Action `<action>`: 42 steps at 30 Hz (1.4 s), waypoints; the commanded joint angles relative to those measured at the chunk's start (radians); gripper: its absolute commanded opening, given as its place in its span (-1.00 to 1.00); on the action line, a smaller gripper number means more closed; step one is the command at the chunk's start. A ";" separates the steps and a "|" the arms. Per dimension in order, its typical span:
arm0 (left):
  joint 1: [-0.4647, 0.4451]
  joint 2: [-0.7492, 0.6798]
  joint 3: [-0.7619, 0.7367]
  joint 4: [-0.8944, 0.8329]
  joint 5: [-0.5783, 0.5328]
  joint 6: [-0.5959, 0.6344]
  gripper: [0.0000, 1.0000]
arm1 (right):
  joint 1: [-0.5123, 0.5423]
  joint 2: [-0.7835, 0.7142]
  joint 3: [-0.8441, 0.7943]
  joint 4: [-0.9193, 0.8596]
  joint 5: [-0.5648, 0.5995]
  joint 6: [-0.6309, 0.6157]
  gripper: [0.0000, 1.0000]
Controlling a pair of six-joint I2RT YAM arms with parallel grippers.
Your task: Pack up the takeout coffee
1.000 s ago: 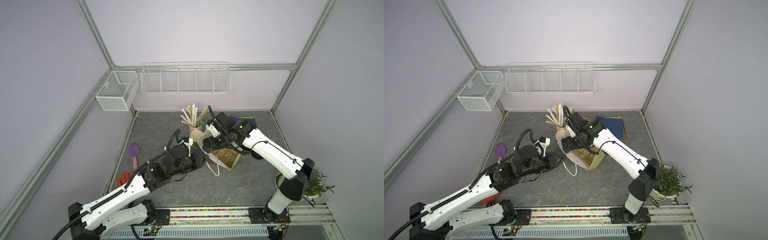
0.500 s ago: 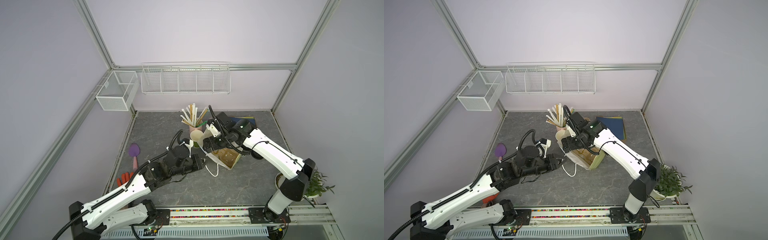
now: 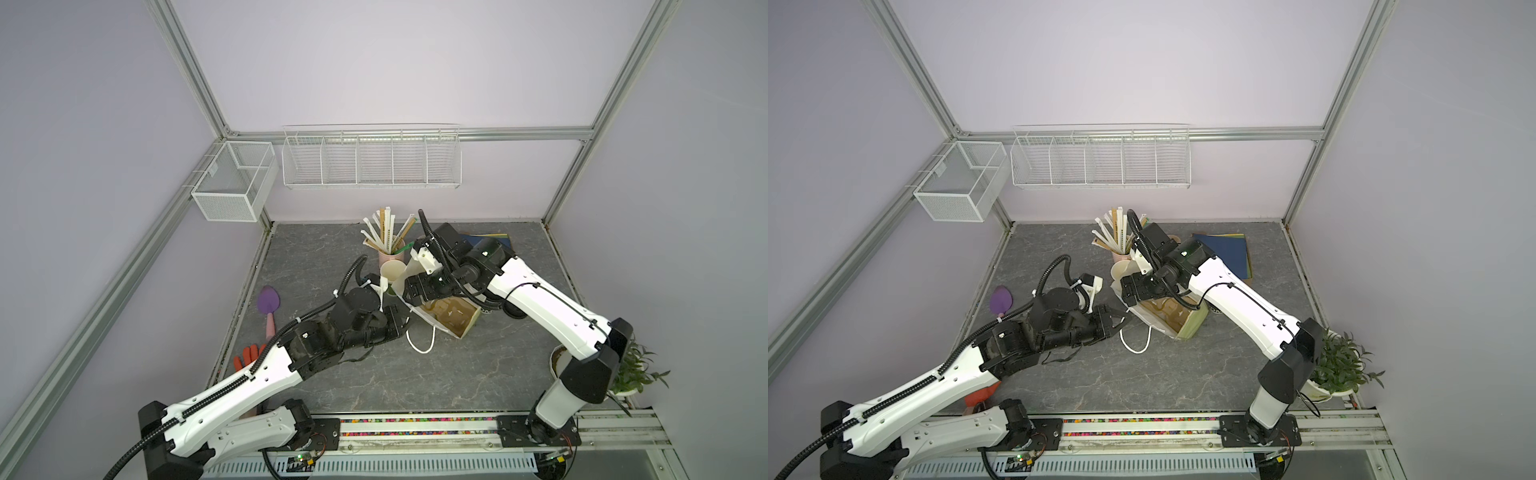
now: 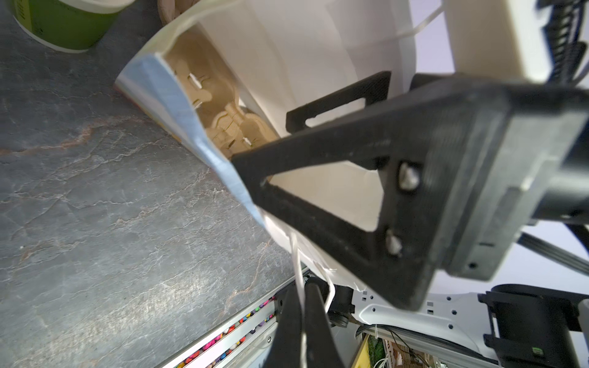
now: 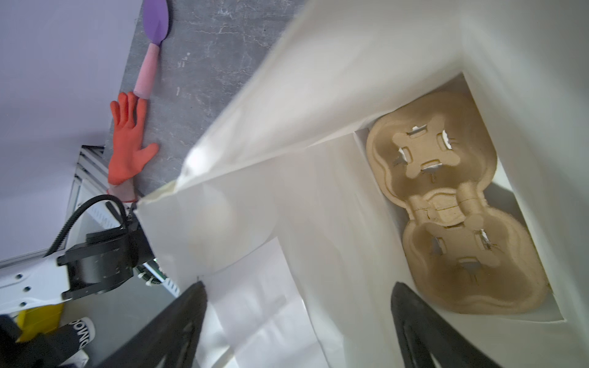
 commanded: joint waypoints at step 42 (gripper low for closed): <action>0.088 0.088 0.190 -0.174 0.016 0.130 -1.00 | -0.137 -0.324 -0.381 0.889 -0.871 0.615 0.90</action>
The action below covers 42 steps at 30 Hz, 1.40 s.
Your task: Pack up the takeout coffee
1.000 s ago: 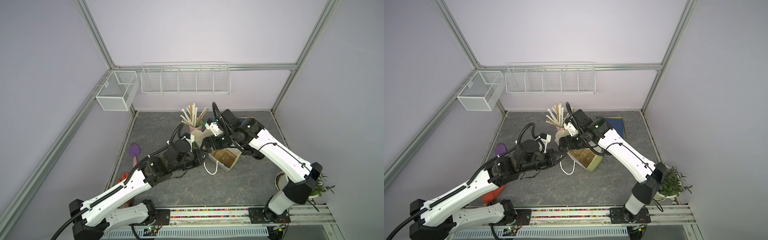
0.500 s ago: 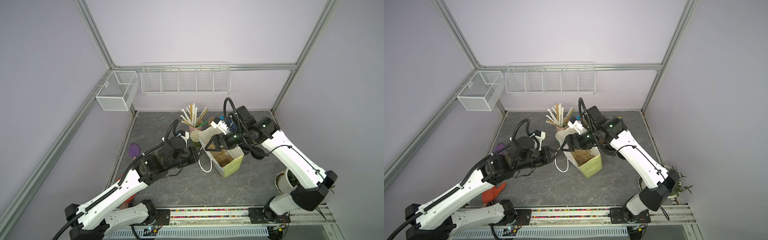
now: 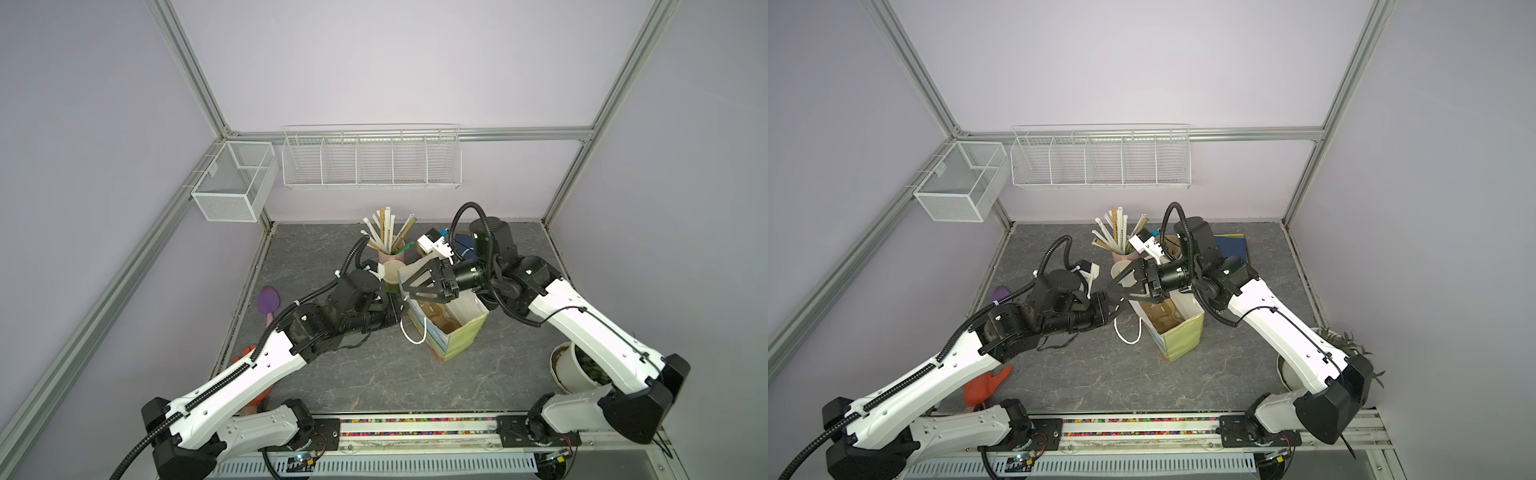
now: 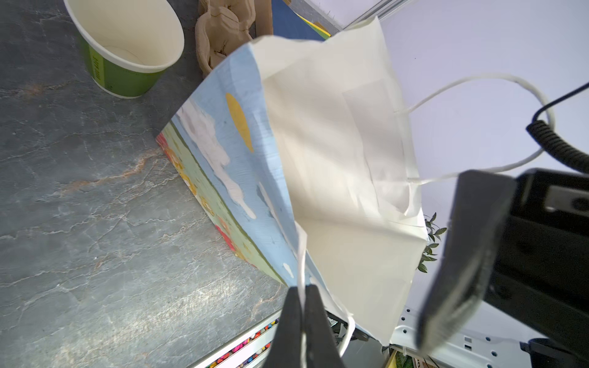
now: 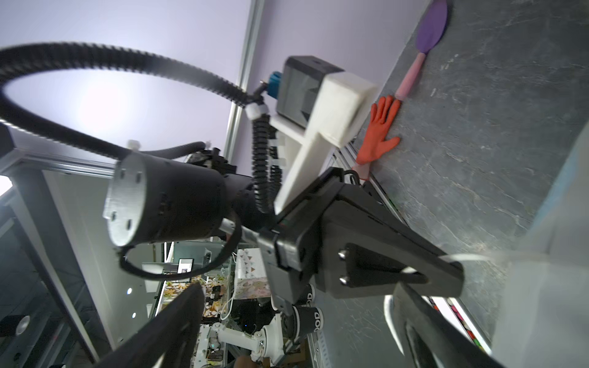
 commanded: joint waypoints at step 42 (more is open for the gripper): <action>0.040 0.007 0.048 -0.044 0.072 0.126 -1.00 | 0.014 -0.216 0.233 -0.377 0.866 -0.500 0.94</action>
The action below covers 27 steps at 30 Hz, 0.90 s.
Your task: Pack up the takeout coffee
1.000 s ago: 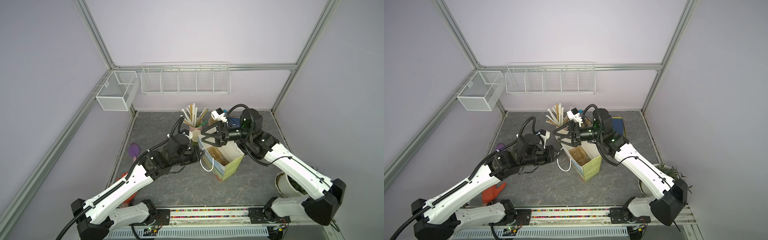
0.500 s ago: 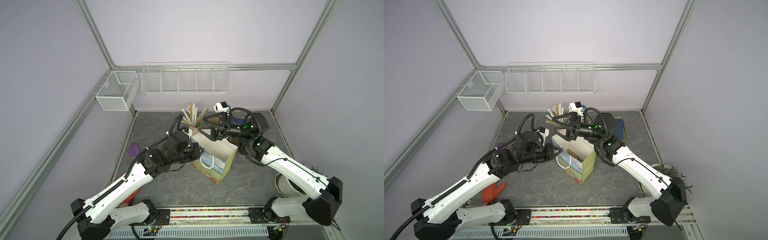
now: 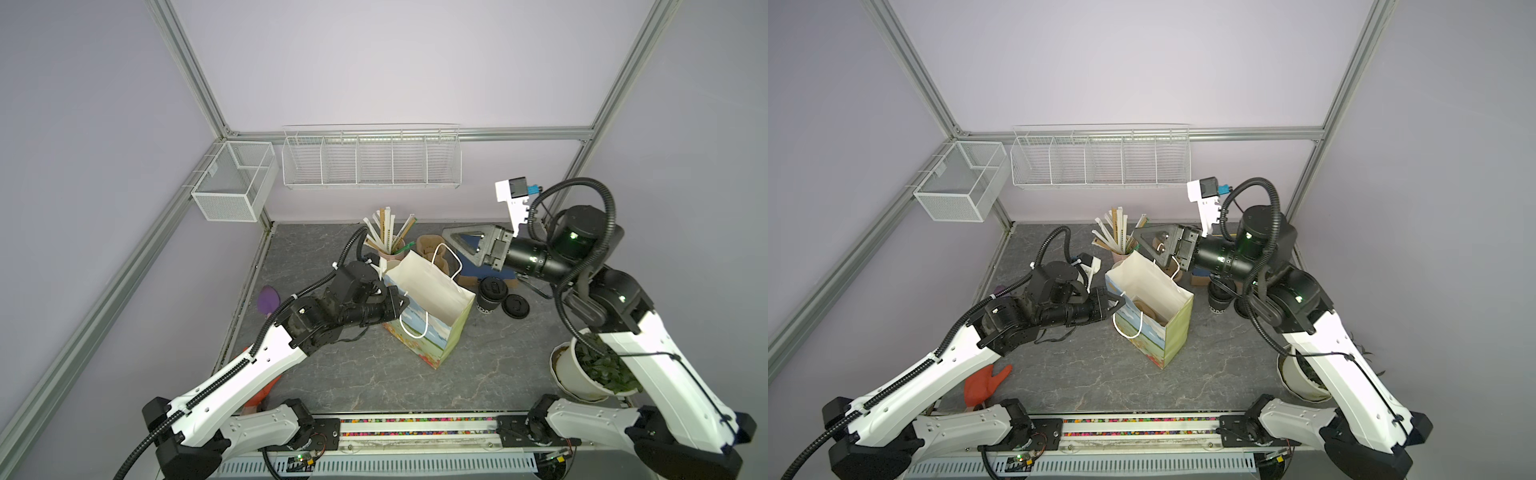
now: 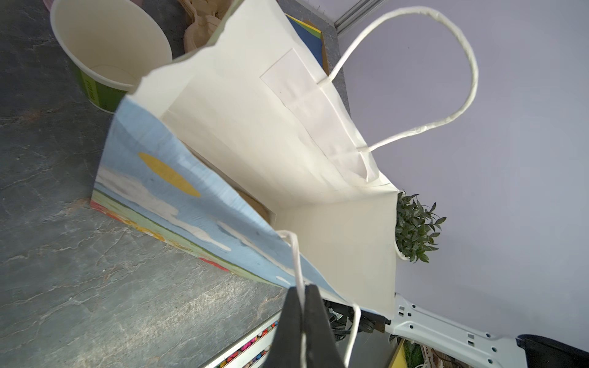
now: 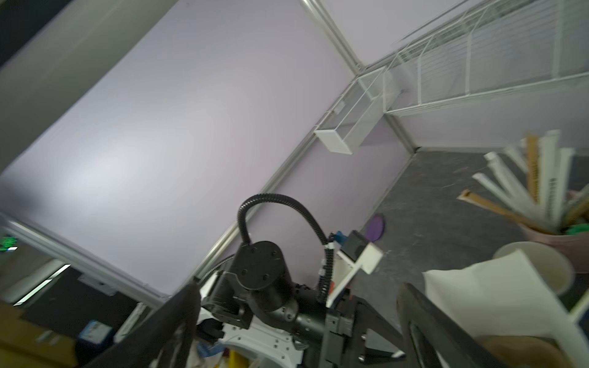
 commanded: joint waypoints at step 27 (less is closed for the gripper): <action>0.051 -0.078 -0.102 -0.037 0.044 0.131 -1.00 | -0.021 0.149 -0.157 -0.297 0.384 -0.399 -0.86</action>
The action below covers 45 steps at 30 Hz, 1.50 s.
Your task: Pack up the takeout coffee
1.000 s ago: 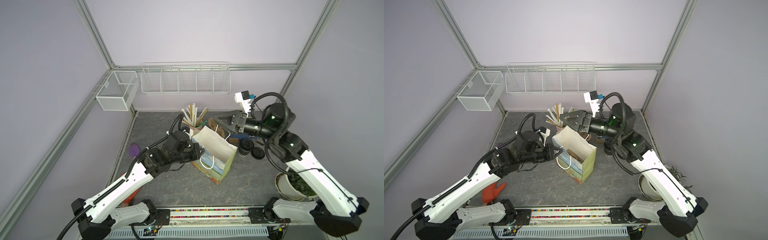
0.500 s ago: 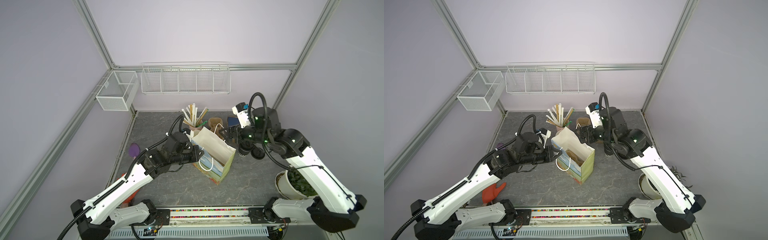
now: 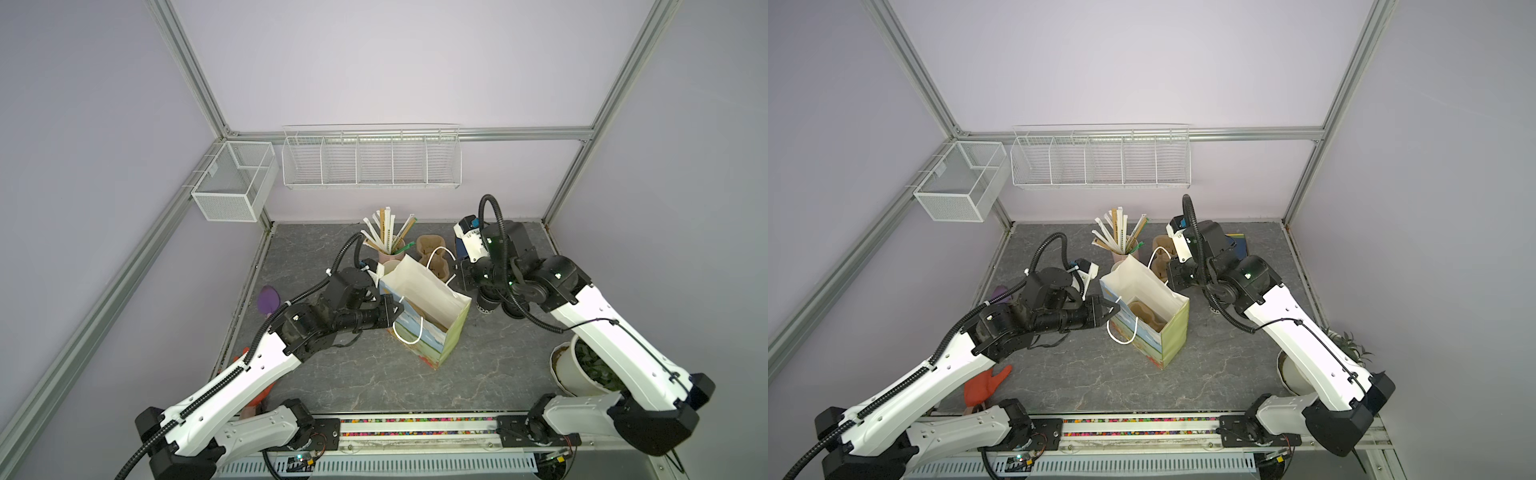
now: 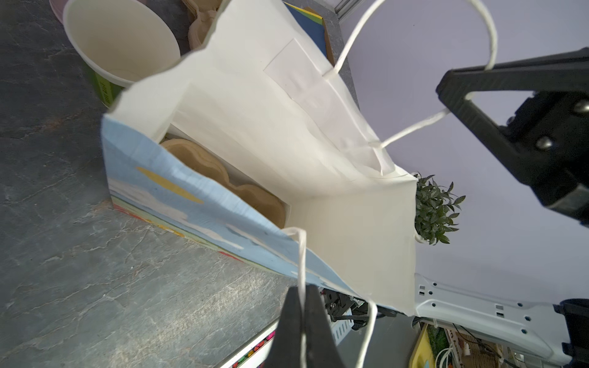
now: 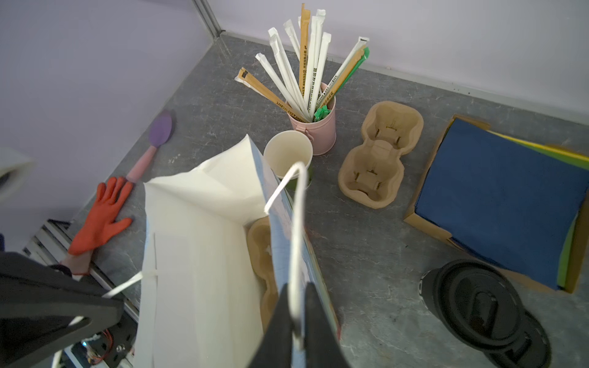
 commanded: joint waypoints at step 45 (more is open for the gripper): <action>0.169 0.014 -0.152 0.375 0.135 0.269 -1.00 | -0.180 -0.293 -0.494 0.230 -0.560 0.245 -0.86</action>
